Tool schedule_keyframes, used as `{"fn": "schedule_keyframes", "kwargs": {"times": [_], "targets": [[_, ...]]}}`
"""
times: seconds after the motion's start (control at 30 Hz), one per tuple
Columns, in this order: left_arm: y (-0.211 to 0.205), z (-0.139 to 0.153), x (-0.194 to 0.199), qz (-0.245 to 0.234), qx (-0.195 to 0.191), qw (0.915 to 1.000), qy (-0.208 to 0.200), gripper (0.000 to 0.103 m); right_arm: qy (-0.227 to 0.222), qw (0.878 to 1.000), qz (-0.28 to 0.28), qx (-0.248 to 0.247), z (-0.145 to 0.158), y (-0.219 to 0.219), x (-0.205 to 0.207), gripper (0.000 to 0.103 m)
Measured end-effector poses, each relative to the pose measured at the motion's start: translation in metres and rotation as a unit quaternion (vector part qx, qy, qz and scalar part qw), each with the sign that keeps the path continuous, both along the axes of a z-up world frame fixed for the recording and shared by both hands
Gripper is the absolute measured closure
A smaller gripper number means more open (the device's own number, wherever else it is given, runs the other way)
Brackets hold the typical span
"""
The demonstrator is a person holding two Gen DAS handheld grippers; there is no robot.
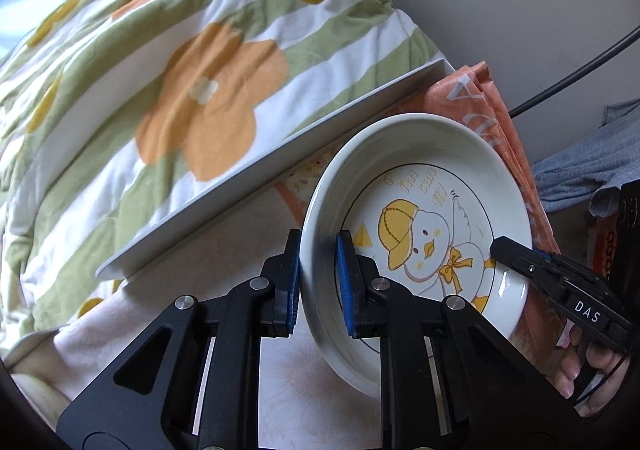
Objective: Organize plates and bowls
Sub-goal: 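Lift the small duck plate with both grippers and carry it onto the stack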
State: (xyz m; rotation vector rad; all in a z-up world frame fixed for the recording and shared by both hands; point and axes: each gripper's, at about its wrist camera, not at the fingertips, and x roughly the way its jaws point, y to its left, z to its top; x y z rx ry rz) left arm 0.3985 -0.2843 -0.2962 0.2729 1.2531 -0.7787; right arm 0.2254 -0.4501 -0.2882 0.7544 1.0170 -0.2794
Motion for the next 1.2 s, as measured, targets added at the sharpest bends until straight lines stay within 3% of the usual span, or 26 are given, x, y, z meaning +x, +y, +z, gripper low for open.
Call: {"fn": "schedule_keyframes", "kwargs": {"times": [0.4, 0.77, 1.0, 1.2], "targets": [[0.046, 0.058, -0.040, 0.034, -0.030, 0.9981, -0.041, 0.088, -0.036, 0.998, 0.039, -0.025, 0.047, 0.027, -0.016, 0.088], [0.130, 0.114, -0.101, 0.084, -0.070, 0.9916, -0.068, 0.088, -0.062, 0.993, 0.090, -0.050, 0.103, 0.088, -0.049, 0.088], [0.200, 0.131, -0.150, 0.121, -0.080, 0.9860, -0.082, 0.088, -0.075, 0.988, 0.124, -0.051, 0.119, 0.140, -0.076, 0.088], [0.251, 0.124, -0.191, 0.148, -0.075, 0.9829, -0.079, 0.088, -0.077, 0.984, 0.150, -0.051, 0.120, 0.184, -0.100, 0.088]]}}
